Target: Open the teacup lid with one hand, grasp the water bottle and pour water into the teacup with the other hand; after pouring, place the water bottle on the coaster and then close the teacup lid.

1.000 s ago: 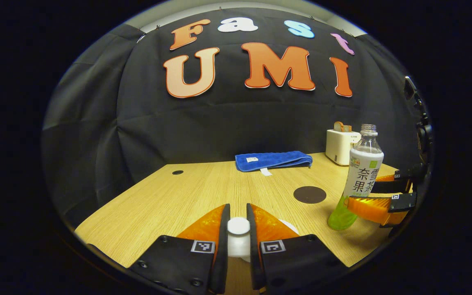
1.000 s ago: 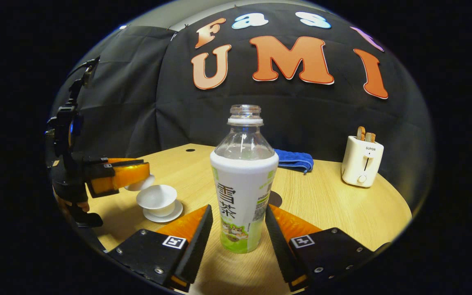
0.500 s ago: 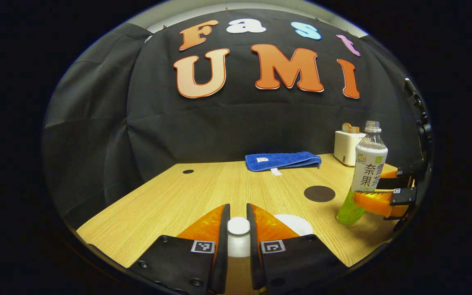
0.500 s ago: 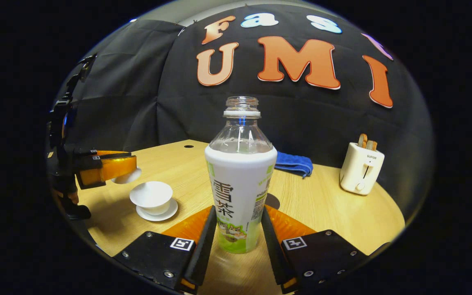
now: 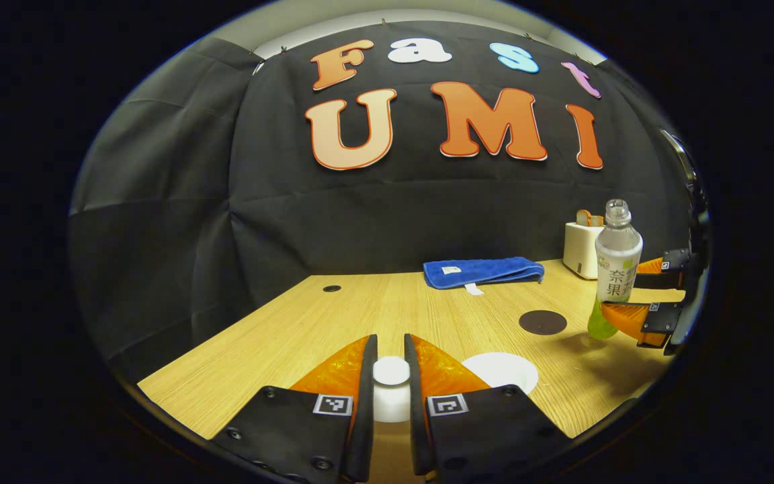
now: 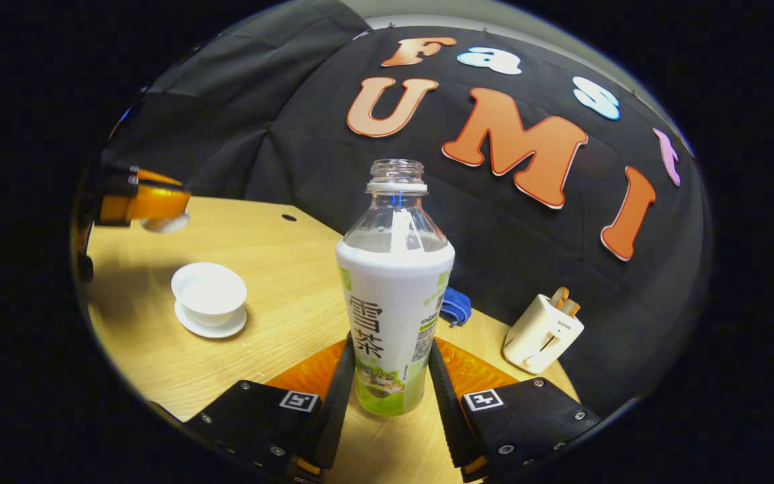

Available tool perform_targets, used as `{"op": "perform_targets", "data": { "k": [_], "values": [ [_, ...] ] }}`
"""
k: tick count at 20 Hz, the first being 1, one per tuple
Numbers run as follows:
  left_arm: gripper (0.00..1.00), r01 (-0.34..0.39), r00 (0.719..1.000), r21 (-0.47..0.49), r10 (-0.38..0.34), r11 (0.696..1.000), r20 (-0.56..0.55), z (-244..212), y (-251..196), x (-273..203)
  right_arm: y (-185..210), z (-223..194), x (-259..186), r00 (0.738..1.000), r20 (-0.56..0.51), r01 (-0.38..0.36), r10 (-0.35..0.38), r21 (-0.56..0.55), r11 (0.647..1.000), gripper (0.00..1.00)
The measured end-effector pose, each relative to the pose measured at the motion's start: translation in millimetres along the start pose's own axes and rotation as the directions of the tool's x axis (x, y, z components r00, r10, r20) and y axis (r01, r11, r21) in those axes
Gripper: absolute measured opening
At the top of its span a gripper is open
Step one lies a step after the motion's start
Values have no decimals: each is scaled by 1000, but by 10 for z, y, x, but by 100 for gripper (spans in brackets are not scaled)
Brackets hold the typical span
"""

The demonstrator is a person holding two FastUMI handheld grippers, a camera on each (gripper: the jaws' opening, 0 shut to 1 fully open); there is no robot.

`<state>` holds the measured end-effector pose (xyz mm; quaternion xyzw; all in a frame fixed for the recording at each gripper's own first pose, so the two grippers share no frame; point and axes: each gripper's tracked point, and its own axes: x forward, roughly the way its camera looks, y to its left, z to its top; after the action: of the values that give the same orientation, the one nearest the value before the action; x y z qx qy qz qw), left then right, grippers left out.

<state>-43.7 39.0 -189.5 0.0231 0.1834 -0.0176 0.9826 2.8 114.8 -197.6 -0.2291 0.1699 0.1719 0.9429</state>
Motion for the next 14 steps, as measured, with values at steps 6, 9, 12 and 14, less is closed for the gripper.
{"op": "perform_targets", "data": {
  "k": [6, 9, 12, 14],
  "values": [
    [27, -24, 1000, -15, 24, 1000, 12, 17, 175, -69, -67, 24, -22, 999, 1, 44, -46, -267, 963, 64],
    [27, -39, 999, -17, 39, 999, 16, 12, 274, -107, -124, 74, -7, 996, 12, 80, -83, -407, 910, 63],
    [27, -45, 999, -23, 45, 999, 19, -6, 337, -142, -141, 124, 31, 995, 29, 94, -93, -508, 856, 63],
    [27, -53, 998, -20, 53, 998, 20, -23, 381, -152, -136, 190, 43, 995, 45, 103, -94, -568, 816, 63]
  ]
}}
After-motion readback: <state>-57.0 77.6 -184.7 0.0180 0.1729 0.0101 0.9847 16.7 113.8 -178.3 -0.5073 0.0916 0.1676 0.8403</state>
